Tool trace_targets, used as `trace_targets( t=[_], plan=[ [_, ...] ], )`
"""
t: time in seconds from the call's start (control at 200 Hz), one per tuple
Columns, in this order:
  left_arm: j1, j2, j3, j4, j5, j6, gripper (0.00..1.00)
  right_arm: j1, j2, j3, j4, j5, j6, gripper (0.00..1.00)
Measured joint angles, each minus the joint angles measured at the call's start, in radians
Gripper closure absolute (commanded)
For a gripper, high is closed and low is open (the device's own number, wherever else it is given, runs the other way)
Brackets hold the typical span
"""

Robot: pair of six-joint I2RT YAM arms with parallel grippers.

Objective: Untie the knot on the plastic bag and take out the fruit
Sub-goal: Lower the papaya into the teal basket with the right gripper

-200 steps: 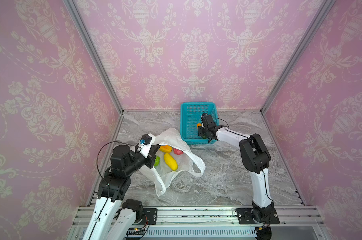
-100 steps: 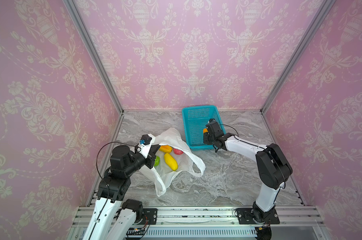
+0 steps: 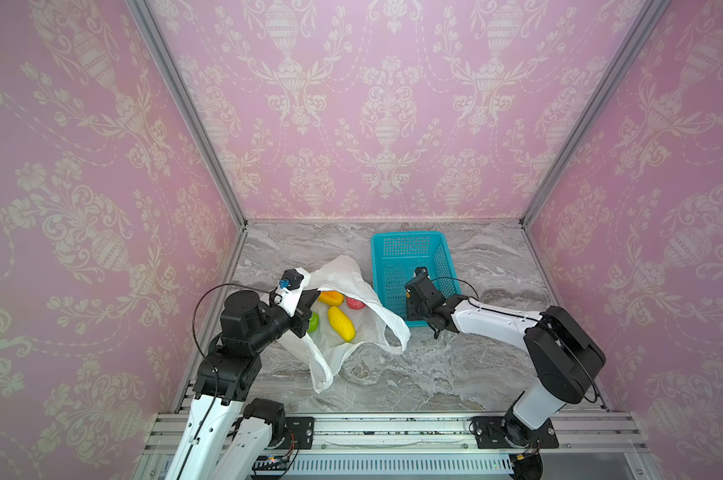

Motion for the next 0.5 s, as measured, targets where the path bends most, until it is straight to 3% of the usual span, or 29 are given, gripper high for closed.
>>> trace_targets(
  t=[0.205, 0.5],
  plan=[
    [0.0, 0.0, -0.002, 0.0, 0.0, 0.0, 1.0, 0.023, -0.043, -0.04, 0.032, 0.045, 0.018, 0.78],
    [0.0, 0.0, -0.005, 0.0, 0.0, 0.0, 1.0, 0.008, -0.063, -0.09, 0.058, 0.12, 0.021, 0.7]
  ],
)
